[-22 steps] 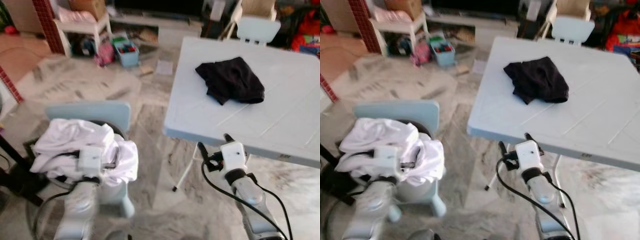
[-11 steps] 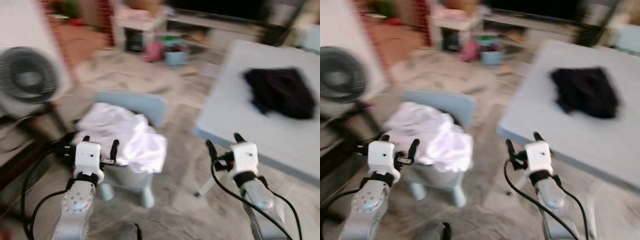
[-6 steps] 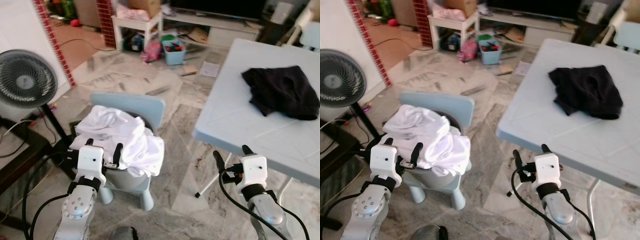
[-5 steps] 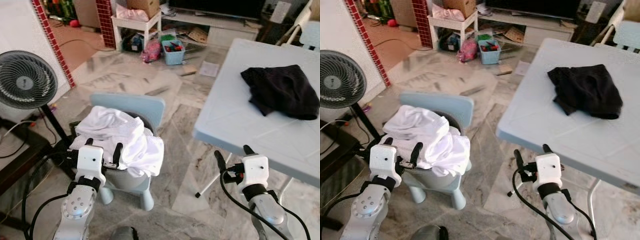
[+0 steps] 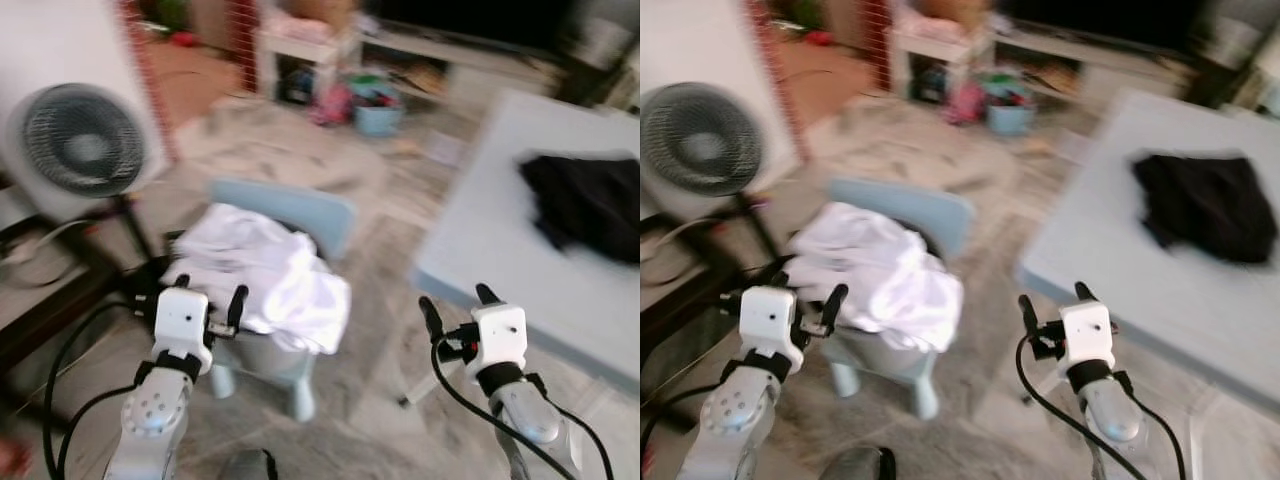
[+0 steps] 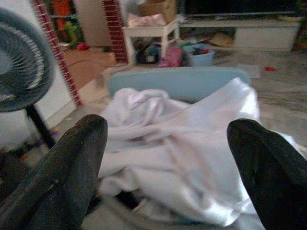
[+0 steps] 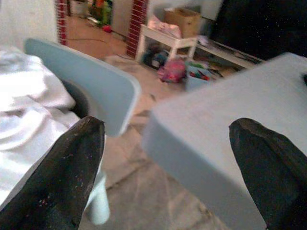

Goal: Hang hanger

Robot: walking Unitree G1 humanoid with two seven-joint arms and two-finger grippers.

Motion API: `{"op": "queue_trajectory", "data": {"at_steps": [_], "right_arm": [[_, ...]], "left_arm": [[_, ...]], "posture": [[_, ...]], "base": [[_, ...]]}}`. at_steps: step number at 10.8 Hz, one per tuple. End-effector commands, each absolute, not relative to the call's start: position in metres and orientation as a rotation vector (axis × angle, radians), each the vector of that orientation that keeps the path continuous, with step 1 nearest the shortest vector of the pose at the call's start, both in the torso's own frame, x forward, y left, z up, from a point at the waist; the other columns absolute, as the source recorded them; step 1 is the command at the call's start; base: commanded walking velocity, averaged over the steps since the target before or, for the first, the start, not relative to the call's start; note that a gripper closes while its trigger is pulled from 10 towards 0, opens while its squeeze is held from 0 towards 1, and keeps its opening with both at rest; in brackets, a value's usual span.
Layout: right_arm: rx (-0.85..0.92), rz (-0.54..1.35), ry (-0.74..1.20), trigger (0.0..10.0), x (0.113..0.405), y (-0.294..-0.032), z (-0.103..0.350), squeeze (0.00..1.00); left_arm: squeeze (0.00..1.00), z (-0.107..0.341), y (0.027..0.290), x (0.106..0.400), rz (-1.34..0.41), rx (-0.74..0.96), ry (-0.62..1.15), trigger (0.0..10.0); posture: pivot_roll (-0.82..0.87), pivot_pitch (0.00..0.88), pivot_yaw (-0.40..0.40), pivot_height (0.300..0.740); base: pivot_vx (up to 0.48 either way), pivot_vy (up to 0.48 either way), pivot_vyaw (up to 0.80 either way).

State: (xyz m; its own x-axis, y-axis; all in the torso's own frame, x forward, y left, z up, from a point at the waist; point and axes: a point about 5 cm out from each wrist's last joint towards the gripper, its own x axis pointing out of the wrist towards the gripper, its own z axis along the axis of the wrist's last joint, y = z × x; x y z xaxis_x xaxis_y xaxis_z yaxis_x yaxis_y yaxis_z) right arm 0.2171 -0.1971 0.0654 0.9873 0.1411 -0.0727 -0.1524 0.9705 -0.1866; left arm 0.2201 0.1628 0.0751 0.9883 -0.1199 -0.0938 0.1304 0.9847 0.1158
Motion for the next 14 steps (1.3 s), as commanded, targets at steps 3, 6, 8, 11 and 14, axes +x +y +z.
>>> {"op": "queue_trajectory", "data": {"at_steps": [3, 6, 8, 11, 14], "right_arm": [[-0.205, 0.156, 0.03, 10.0, 0.222, -0.197, 0.072, 0.0], [-0.202, 0.158, 0.031, 10.0, 0.223, -0.197, 0.073, 0.0], [-0.204, 0.16, 0.029, 10.0, 0.224, -0.197, 0.074, 0.0], [-0.208, 0.165, 0.03, 10.0, 0.225, -0.197, 0.075, 0.0], [-0.221, 0.172, 0.035, 10.0, 0.223, -0.2, 0.076, 0.0]], "left_arm": [[0.0, 0.08, 0.158, 0.223, -0.15, 0.115, 0.066, 10.0], [0.0, 0.078, 0.157, 0.225, -0.15, 0.114, 0.071, 10.0], [0.0, 0.076, 0.156, 0.226, -0.146, 0.113, 0.081, 10.0], [0.0, 0.071, 0.152, 0.231, -0.165, 0.107, 0.111, 10.0], [0.0, 0.062, 0.15, 0.247, -0.118, 0.034, 0.195, 10.0]], "posture": [[-0.02, 0.0, -0.016, 0.74], [-0.03, 0.0, -0.019, 0.74], [-0.03, 0.0, -0.02, 0.74], [-0.03, 0.0, -0.029, 0.74], [-0.04, 0.0, -0.042, 0.74]], "base": [[0.314, 0.0, 0.0], [0.3, 0.0, 0.0], [0.0, 0.0, 0.0], [0.0, 0.0, 0.0], [0.0, 0.0, 0.0]]}}
